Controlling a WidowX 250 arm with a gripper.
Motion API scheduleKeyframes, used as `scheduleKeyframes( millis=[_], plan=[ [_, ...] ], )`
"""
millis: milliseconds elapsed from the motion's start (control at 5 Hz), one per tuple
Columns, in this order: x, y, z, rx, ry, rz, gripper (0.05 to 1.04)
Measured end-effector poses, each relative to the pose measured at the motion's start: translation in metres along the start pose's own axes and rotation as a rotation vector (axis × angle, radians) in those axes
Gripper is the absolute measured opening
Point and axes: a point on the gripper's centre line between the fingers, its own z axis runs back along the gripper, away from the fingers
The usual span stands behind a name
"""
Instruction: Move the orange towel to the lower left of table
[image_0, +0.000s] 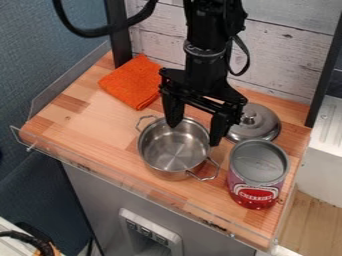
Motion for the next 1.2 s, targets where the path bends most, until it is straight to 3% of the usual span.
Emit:
scheduleKeyframes(
  millis=[200, 600, 800, 1000, 1200],
  plan=[
    [-0.002, 0.0, -0.007, 0.002, 0.028, 0.0, 1.0],
    [0.035, 0.073, -0.011, 0.023, 0.053, 0.12, 1.0],
    [0.053, 0.121, -0.014, 0.042, 0.038, 0.193, 1.0],
    [0.07, 0.16, -0.022, 0.059, 0.008, 0.192, 1.0],
    [0.082, 0.175, -0.04, 0.053, 0.012, 0.153, 1.0]
  ],
)
